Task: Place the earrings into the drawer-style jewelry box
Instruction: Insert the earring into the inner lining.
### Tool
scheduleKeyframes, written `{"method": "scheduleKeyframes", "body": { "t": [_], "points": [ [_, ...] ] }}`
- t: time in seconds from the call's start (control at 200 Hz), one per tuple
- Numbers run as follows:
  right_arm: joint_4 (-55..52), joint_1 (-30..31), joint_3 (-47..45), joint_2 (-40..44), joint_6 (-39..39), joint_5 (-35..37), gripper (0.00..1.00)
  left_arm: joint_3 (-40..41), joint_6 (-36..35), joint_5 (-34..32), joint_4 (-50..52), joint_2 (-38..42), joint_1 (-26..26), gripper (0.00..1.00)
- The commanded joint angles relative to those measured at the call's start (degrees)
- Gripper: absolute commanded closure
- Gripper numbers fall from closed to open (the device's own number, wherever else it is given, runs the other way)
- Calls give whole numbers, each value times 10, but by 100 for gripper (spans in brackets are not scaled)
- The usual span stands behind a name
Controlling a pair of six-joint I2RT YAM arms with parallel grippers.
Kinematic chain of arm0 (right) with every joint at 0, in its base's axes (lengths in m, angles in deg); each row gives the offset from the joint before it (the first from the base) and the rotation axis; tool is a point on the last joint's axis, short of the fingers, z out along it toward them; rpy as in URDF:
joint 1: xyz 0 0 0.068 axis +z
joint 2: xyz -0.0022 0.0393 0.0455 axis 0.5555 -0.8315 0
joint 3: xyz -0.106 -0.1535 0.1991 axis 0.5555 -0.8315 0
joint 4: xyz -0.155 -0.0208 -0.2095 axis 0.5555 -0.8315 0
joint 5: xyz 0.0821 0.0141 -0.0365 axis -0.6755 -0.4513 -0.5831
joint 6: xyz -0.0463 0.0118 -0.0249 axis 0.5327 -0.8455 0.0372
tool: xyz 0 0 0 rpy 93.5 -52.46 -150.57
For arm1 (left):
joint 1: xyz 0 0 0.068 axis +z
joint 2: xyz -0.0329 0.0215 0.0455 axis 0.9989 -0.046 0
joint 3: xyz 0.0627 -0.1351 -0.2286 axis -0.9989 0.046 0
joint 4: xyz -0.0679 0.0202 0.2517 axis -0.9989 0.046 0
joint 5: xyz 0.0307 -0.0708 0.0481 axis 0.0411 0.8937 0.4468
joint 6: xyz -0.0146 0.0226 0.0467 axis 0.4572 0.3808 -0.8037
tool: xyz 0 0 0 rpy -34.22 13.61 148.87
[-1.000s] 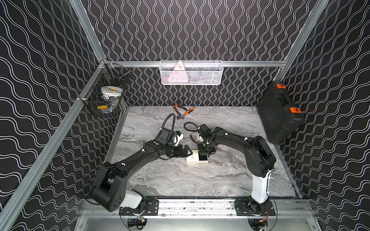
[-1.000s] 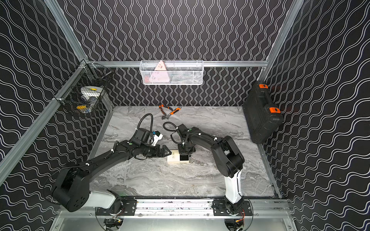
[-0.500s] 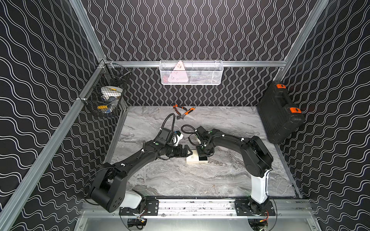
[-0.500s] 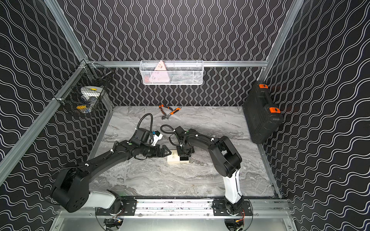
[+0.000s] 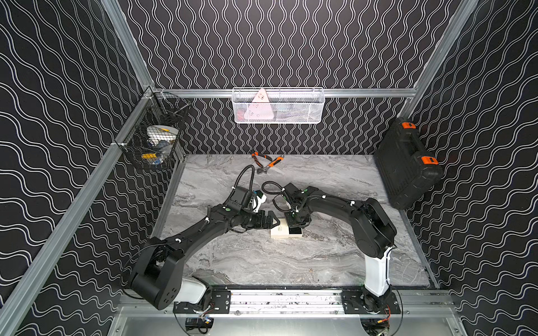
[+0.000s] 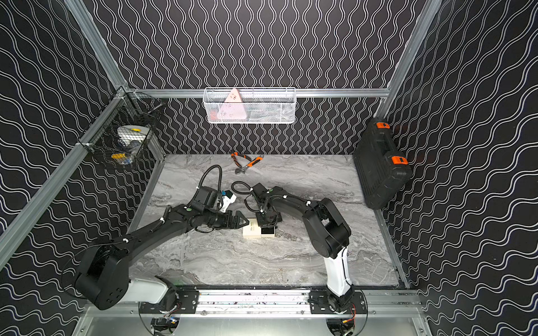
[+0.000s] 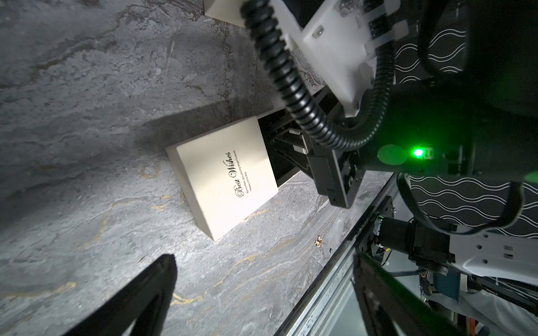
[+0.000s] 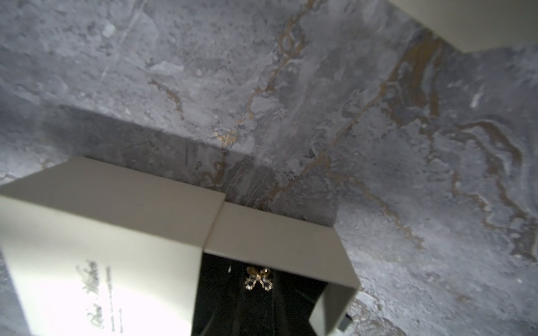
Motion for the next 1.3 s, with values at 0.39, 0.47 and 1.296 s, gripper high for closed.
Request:
{"method": "scheduleKeyframes", "body": {
  "t": [0.39, 0.47, 1.296],
  "points": [
    [-20, 2, 4, 8, -1, -2, 72, 3, -12, 1, -4, 6, 0, 1],
    [-23, 3, 8, 9, -1, 0, 69, 3, -13, 1, -4, 7, 1, 1],
    [-95, 16, 65, 90, -11, -12, 60, 6, -12, -9, -4, 17, -2, 1]
  ]
}}
